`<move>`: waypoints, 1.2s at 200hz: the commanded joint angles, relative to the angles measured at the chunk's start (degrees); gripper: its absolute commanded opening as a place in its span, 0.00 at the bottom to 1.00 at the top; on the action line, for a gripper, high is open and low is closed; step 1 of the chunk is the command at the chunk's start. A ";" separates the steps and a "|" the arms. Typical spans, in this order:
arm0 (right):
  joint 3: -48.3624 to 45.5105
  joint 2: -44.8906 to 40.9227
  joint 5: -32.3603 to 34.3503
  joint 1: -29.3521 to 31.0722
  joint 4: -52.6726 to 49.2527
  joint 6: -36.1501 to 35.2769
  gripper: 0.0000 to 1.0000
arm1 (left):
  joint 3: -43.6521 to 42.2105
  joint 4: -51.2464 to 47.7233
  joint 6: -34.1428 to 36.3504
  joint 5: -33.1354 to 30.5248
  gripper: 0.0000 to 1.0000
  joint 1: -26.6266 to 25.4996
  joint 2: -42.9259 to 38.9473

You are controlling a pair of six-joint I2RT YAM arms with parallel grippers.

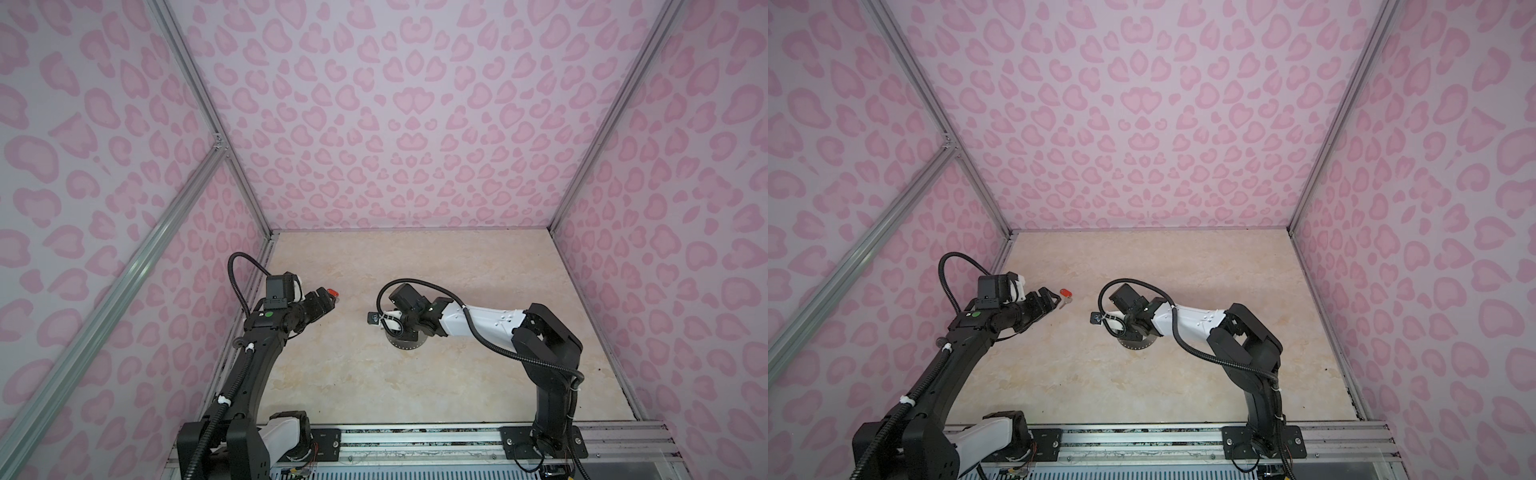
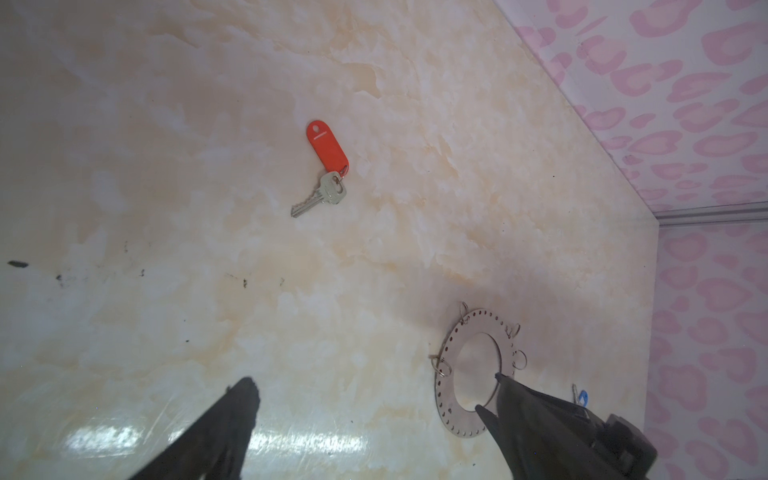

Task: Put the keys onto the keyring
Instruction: 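Lower the right gripper onto a split ring on the silver ring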

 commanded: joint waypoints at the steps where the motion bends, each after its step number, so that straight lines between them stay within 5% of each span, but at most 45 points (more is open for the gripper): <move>1: 1.95 2.14 -1.31 0.14 -1.56 -2.46 0.36 | 0.10 -1.35 1.04 0.24 0.90 0.40 0.13; 125: 8.50 9.26 -0.91 0.24 -4.10 -5.79 0.29 | 1.85 -3.25 4.08 -0.93 0.87 1.24 1.03; 240: 9.00 10.13 -1.51 0.20 -2.85 -5.71 0.14 | 2.22 -3.25 5.79 -0.84 0.85 1.21 2.01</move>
